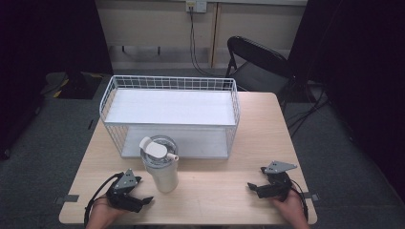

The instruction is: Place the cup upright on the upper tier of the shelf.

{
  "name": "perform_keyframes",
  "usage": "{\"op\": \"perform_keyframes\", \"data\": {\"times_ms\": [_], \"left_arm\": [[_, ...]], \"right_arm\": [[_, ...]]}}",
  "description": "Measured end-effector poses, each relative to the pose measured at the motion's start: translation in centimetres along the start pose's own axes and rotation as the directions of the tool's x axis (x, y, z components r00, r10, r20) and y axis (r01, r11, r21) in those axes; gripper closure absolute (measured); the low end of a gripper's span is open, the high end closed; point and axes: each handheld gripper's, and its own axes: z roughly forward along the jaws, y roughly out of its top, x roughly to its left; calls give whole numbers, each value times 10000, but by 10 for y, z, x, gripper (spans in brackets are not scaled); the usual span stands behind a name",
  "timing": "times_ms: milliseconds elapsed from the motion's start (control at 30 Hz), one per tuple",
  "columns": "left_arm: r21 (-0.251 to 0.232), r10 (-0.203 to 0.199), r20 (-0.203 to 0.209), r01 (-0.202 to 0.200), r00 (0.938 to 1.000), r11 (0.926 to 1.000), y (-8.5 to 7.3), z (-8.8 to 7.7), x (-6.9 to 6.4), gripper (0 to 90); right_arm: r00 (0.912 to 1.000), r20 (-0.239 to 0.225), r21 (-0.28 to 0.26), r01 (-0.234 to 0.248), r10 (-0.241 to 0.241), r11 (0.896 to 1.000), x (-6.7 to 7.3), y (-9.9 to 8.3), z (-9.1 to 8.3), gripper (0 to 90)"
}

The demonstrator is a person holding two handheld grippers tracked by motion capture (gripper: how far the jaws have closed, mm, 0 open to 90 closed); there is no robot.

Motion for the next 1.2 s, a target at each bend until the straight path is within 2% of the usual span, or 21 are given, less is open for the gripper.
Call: {"op": "perform_keyframes", "data": {"times_ms": [167,300,367,433,500,567,600,767,867,1167,1200], "left_arm": [[-124,60,60,-60,10000,9999,-2,0,1,117],[7,121,159,-121,9998,9999,0,1,1,94],[118,18,229,-21,9997,9999,2,1,2,94],[126,-117,295,113,9995,9999,3,0,3,117],[47,-250,540,248,9982,9997,4,-1,3,186],[14,-96,667,96,9977,10000,6,-3,2,179],[-166,-107,755,120,9971,9998,8,-4,0,179],[-416,59,709,-29,9975,9991,15,-8,-3,159],[-936,-16,682,80,9977,9956,23,-12,-5,159],[-1391,122,513,-49,9986,9903,31,-19,-5,165],[-1552,142,541,-56,9984,9879,33,-21,-5,166]], "right_arm": [[10000,-2,-1,1,-1,10000,0,0,0,133],[10000,-1,-2,2,-2,10000,0,0,0,133],[10000,-3,-1,3,-3,10000,0,0,0,133],[10000,-4,-3,1,-1,10000,0,0,0,133],[10000,-17,-8,17,-17,10000,0,0,0,133],[10000,-26,-4,19,-19,10000,0,0,0,133],[10000,-40,-1,34,-34,10000,0,0,0,133],[10000,-41,0,34,-34,10000,0,0,0,133],[10000,-39,-3,36,-36,10000,0,0,0,133],[10000,-29,1,39,-39,10000,0,0,0,133],[10000,-31,-1,39,-39,10000,0,0,0,133]]}}
